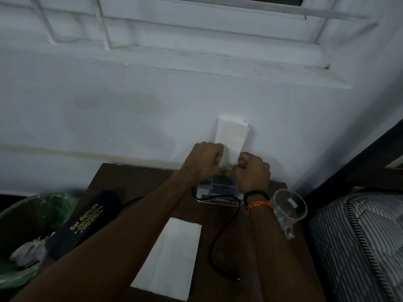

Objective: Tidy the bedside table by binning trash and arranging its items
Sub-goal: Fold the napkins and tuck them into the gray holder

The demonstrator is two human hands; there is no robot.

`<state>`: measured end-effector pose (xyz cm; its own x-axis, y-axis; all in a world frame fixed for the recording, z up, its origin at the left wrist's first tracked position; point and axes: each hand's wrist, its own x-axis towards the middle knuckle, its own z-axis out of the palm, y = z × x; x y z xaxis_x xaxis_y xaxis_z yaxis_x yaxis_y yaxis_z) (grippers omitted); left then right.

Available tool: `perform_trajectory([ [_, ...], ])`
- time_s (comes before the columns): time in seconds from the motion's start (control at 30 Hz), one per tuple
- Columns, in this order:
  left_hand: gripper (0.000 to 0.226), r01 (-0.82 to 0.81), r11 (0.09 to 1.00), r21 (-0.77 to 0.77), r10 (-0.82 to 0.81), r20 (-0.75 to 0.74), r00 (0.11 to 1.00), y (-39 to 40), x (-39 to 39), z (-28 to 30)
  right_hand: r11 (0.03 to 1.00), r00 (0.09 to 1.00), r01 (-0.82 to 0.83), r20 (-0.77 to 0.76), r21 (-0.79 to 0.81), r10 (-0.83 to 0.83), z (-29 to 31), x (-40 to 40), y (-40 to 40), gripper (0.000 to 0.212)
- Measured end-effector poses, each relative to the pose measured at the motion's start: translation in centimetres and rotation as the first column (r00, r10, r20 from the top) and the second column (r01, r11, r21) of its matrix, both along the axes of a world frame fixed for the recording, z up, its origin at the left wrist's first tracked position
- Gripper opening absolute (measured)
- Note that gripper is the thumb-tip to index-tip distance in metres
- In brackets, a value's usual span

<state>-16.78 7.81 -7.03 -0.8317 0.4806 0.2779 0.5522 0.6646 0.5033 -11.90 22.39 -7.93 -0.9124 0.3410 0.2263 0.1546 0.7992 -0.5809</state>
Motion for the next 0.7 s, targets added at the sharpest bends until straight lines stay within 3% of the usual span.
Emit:
perform_trajectory([
  [0.1, 0.017, 0.043, 0.999, 0.001, -0.043, 0.001, 0.999, 0.0, 0.1, 0.1, 0.996, 0.999, 0.018, -0.028, -0.087, -0.021, 0.4, 0.1, -0.4, 0.006],
  [0.2, 0.017, 0.059, 0.998, 0.001, -0.059, 0.055, 0.997, -0.3, -0.1, 0.5, 0.973, 0.996, 0.004, -0.089, -0.231, -0.025, 1.0, 0.0, -0.3, 0.021],
  [0.3, 0.015, 0.068, 0.997, 0.030, -0.070, 0.084, 0.994, -0.4, -0.2, 0.6, 0.970, 0.995, -0.010, -0.100, -0.242, -0.014, 0.8, 0.0, 0.0, 0.021],
  [0.4, 0.017, 0.033, 0.992, 0.123, -0.036, 0.021, 0.999, -0.3, 0.2, -0.1, 0.958, 0.996, -0.010, -0.085, -0.287, -0.015, 0.6, 0.0, 0.1, 0.015],
  [0.47, 0.023, -0.034, 0.974, 0.223, 0.037, -0.008, 0.999, -0.3, 0.4, -0.3, 0.961, 0.998, -0.023, -0.069, -0.275, 0.004, 0.4, -0.2, 0.2, 0.008],
  [0.53, 0.028, -0.098, 0.951, 0.295, 0.103, -0.001, 0.995, -0.2, 0.6, -0.2, 0.968, 0.999, -0.028, -0.049, -0.250, 0.016, 0.1, -0.4, 0.3, 0.020],
  [0.7, 0.038, -0.205, 0.938, 0.279, 0.187, 0.090, 0.978, 0.0, 0.7, -0.3, 0.985, 1.000, -0.024, 0.003, -0.169, 0.025, -0.6, -0.3, 0.6, 0.027],
])
